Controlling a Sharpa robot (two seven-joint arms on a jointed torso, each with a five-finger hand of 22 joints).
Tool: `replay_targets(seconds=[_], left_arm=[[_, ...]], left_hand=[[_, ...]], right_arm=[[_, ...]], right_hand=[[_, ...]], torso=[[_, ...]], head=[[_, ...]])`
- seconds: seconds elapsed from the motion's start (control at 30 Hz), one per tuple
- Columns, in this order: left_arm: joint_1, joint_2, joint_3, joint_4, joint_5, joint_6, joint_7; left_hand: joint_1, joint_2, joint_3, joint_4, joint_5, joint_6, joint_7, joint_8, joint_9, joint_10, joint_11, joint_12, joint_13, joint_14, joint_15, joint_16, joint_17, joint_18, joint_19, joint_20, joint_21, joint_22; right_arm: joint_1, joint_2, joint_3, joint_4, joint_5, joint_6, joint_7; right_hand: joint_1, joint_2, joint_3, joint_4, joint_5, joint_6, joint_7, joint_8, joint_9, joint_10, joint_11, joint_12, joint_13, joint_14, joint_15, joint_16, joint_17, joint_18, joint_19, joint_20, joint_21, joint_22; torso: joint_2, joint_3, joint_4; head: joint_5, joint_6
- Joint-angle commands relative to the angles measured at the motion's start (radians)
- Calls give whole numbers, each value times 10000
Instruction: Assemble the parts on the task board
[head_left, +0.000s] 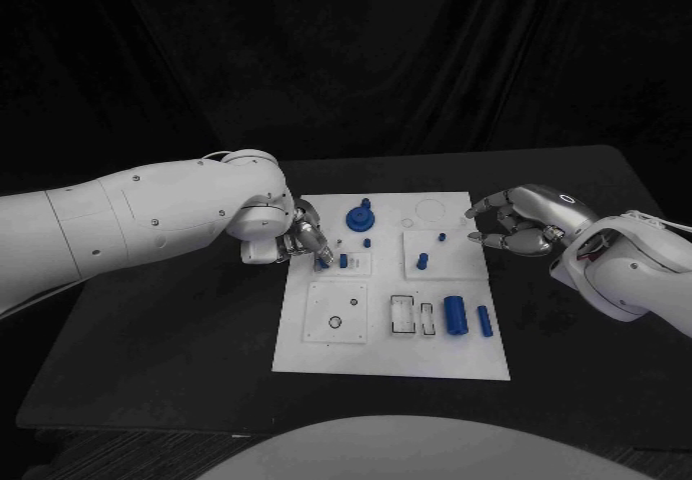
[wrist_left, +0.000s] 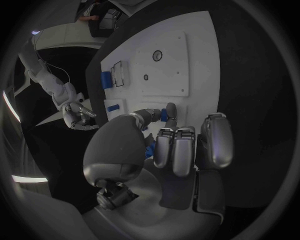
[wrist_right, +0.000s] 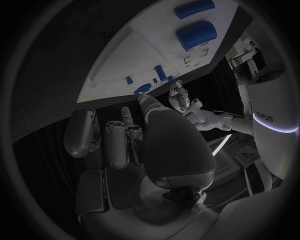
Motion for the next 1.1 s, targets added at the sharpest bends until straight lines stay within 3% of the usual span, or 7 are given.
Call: replay_targets(seconds=[0.03, 0.5, 1.1], left_arm=[[-51, 39, 7, -72, -373, -87, -377], [-205, 274, 7, -583, -814, 88, -352], [-293, 366, 7, -575, -831, 64, -157]], left_hand=[[-14, 160, 55, -145, -86, 120, -202, -44, 17, 803, -40, -21, 2357, 1038, -6, 27, 2635, -134, 13, -36, -15, 1785], [-78, 203, 1, -142, -165, 174, -210, -18, 38, 810, -41, -14, 2364, 1038, -3, 27, 2635, -137, 23, -30, -3, 1790], [-92, 191, -24, -158, -195, 182, -216, -12, 47, 802, -43, -21, 2356, 1038, -2, 27, 2635, -133, 17, -28, -18, 1786]], right_arm=[[-31, -6, 5, 27, -15, -6, -113], [-58, -1, 5, 35, -15, -1, -97], [-75, 16, 5, 24, -15, -6, -90]], right_hand=[[118, 6, 30, -11, 82, 68, -13, 60, -18, 410, 60, 0, 1799, 724, 84, -9, 1200, 92, -6, 44, 12, 1571], [163, -1, 61, -48, 142, 73, -10, 58, -32, 403, 62, -7, 1791, 724, 86, -8, 1201, 92, -4, 46, 14, 1573], [181, -3, 74, -63, 165, 76, -9, 57, -37, 405, 64, -5, 1794, 725, 87, -4, 1204, 94, -6, 47, 3, 1570]], torso=[[12, -3, -12], [9, -6, 2], [0, 1, -1]], head=[[-10, -1], [24, -1], [37, -1]])
